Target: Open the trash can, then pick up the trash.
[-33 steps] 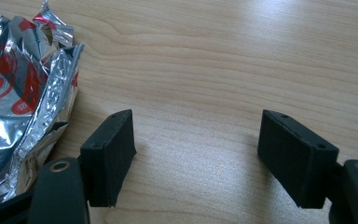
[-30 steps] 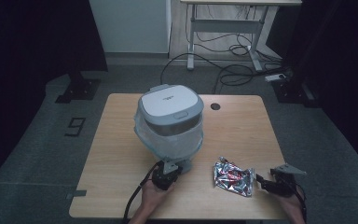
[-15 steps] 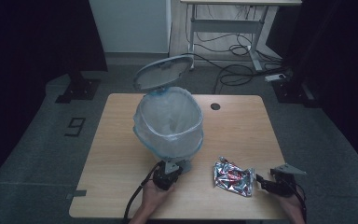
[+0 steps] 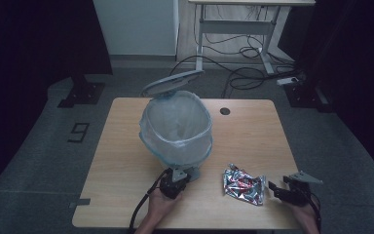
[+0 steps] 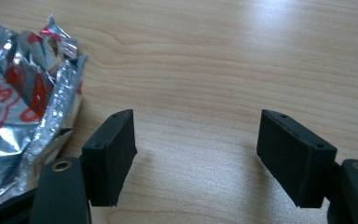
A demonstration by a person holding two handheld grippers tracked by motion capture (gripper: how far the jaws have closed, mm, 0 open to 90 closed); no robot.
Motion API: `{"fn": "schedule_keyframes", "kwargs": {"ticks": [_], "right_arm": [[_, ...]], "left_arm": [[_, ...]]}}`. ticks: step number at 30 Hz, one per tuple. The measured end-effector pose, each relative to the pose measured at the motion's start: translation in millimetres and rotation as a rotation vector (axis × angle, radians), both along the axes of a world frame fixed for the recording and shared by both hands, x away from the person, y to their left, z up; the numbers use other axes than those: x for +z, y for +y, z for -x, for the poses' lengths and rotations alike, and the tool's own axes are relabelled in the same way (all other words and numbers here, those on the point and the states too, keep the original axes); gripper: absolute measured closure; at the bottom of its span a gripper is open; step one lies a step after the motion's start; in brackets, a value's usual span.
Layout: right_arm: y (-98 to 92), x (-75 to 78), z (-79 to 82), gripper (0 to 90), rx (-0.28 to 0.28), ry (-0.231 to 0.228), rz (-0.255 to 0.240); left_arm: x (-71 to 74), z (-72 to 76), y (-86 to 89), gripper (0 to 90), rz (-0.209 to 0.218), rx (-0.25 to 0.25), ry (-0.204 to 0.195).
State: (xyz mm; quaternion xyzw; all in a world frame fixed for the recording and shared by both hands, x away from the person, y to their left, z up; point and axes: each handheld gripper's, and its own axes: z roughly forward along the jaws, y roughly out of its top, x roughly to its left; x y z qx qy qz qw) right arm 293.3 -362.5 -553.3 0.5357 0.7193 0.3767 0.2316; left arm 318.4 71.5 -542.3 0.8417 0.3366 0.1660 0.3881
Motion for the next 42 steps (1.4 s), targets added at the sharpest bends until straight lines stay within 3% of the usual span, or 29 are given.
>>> {"fn": "schedule_keyframes", "kwargs": {"ticks": [8,14,22,33,39,42], "right_arm": [[7.9,15.7,6.4,27.9,0.01,-0.059,-0.024],[17.9,21.1,10.0,28.9,0.045,-0.07,-0.038],[27.8,22.0,12.0,30.3,0.079,-0.066,-0.046],[43.4,15.6,6.2,34.2,0.109,-0.042,-0.02],[47.5,10.0,-0.1,41.8,0.117,-0.021,-0.029],[49.4,8.8,-1.9,51.8,0.121,-0.017,-0.036]], "left_arm": [[0.0,0.2,-0.1,90.0,0.0,0.001,-0.001],[0.0,0.2,-0.1,90.0,-0.001,0.0,-0.001],[0.0,0.3,-0.4,90.0,-0.004,0.0,-0.003],[-0.3,0.4,-0.2,90.0,-0.003,-0.002,-0.006],[-0.2,0.6,-0.3,90.0,-0.006,-0.003,-0.008],[-0.3,0.7,-0.4,90.0,-0.006,-0.003,-0.009]]}}
